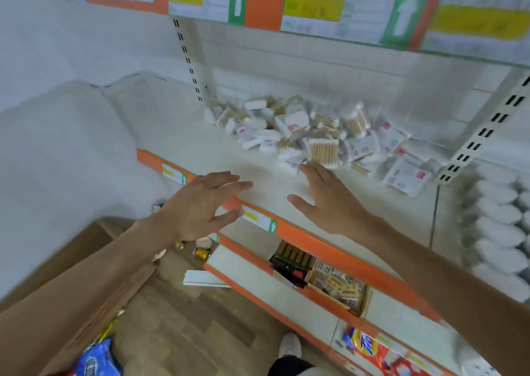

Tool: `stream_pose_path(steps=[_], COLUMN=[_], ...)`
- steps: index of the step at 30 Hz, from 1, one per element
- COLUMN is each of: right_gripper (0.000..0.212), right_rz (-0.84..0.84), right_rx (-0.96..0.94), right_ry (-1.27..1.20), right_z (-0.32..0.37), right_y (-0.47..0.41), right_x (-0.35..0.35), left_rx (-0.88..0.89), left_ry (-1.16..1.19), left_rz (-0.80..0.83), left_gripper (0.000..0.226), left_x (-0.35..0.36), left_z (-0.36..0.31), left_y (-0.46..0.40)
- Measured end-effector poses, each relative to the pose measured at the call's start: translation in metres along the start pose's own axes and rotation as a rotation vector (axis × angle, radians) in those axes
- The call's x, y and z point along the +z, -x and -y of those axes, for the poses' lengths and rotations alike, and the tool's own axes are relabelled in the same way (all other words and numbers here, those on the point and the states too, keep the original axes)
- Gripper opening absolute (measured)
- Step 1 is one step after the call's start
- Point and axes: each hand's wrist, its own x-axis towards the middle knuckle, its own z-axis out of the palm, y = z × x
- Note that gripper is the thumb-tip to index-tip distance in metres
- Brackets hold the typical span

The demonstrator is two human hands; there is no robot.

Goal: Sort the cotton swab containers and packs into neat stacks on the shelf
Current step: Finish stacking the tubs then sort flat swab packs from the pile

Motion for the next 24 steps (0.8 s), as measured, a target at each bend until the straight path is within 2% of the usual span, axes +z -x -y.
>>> stream_pose_path(steps=[8, 15, 18, 24], right_gripper=[0.073, 0.058, 0.053, 0.046], right_rz=[0.000, -0.359, -0.464, -0.386], right_rx=[0.030, 0.154, 0.288, 0.630], right_ry=[0.027, 0.255, 0.378, 0.427], right_z=[0.002, 0.007, 0.013, 0.025], right_y=[-0.078, -0.154, -0.184, -0.229], right_x=[0.011, -0.009, -0.015, -0.017], left_rx=[0.012, 0.062, 0.073, 0.127], left_ry=[-0.014, 0.083, 0.181, 0.282], left_rz=[0.032, -0.026, -0.142, -0.166], left_gripper=[0.068, 0.069, 0.064, 0.057], left_x=[0.006, 0.012, 0.015, 0.023], left_z=[0.080, 0.142, 0.160, 0.210], left_y=[-0.047, -0.101, -0.112, -0.117])
